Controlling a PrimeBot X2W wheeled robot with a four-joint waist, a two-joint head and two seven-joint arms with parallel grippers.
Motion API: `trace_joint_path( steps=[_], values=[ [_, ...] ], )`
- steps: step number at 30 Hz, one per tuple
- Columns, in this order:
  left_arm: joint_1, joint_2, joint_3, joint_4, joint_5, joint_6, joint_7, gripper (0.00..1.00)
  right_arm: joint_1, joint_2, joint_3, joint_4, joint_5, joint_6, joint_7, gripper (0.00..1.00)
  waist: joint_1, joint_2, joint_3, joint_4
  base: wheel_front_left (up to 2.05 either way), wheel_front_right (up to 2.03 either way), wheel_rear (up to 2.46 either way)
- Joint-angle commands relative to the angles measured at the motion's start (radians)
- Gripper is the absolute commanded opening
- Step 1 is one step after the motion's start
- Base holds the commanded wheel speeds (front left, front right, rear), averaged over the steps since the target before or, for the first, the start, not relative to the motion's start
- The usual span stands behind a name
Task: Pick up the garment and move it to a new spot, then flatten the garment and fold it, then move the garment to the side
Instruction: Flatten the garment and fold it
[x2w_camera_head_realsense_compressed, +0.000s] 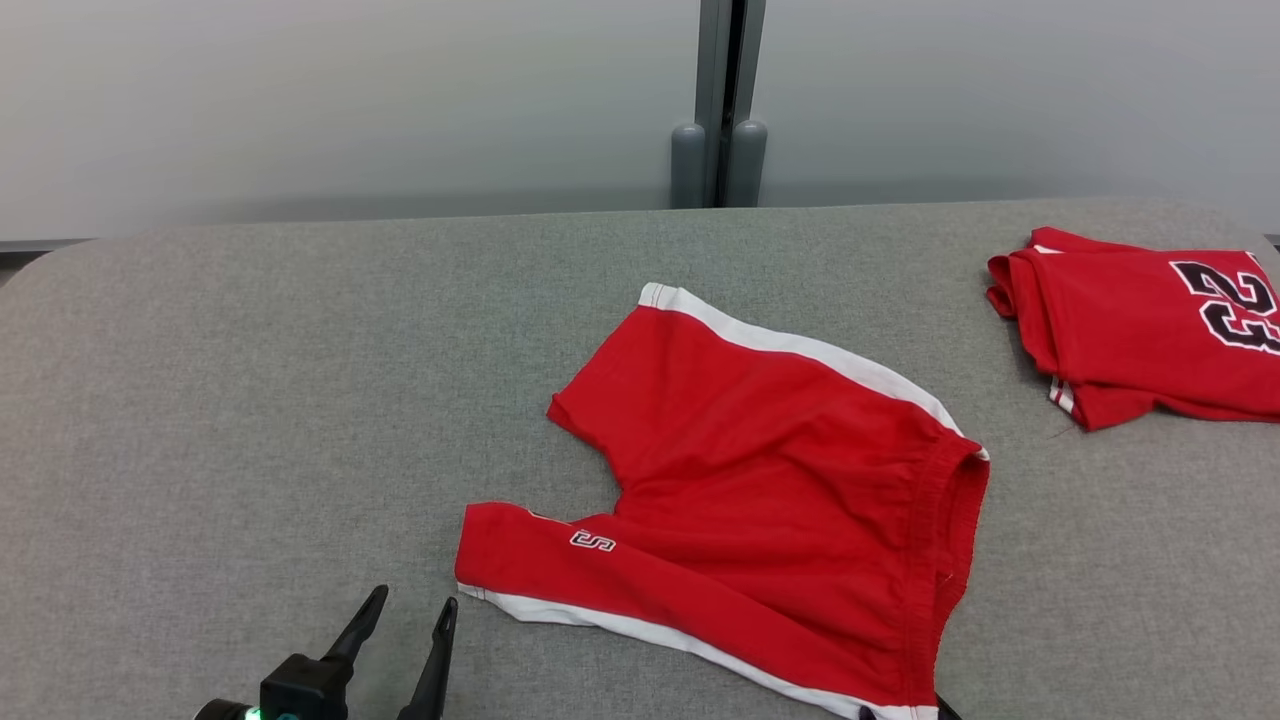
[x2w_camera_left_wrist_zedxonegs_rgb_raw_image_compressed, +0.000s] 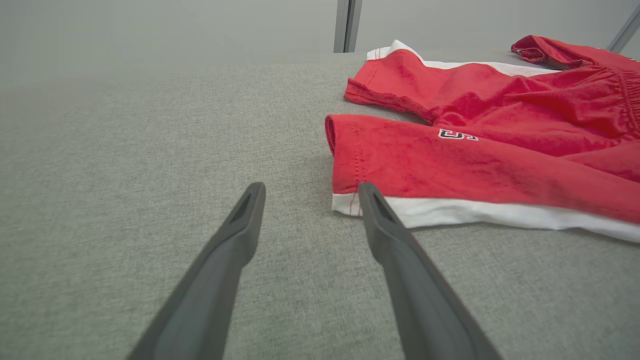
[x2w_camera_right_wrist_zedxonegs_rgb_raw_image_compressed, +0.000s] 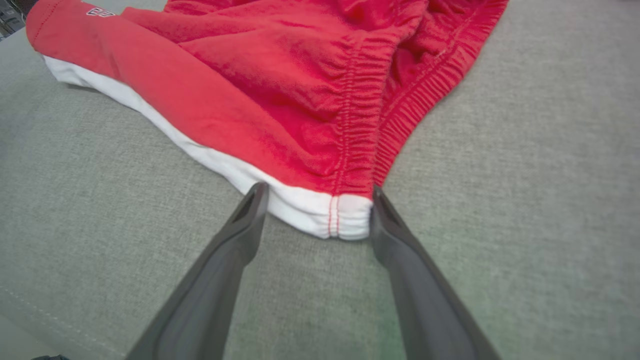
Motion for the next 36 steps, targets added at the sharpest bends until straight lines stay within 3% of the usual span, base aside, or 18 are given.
trace_joint_path(
  steps=[1,24,34,36],
  values=[
    [-0.026,0.006,-0.007,0.004,-0.006,-0.001,-0.005,1.00,-0.017,-0.006,0.010,0.007,0.009,0.000,-0.003,1.00,0.0000,-0.0002,0.004,0.000,0.00,0.00,0.00],
    [-0.195,0.110,-0.251,0.126,-0.110,-0.001,-0.005,1.00,-0.109,-0.057,0.151,-0.013,0.091,0.000,-0.003,1.00,0.0000,-0.0002,0.064,-0.042,0.00,0.00,0.00],
    [-0.235,0.110,-0.320,0.152,-0.154,-0.001,-0.005,0.99,-0.123,-0.063,0.161,-0.013,0.098,0.000,-0.003,1.00,0.0000,-0.0002,0.077,-0.059,0.00,0.00,0.00],
    [-0.235,0.108,-0.335,0.155,-0.163,-0.001,-0.005,0.42,-0.129,-0.061,0.170,-0.003,0.105,0.000,-0.003,1.00,0.0000,-0.0002,0.078,-0.061,0.00,0.00,0.00]
  ],
)
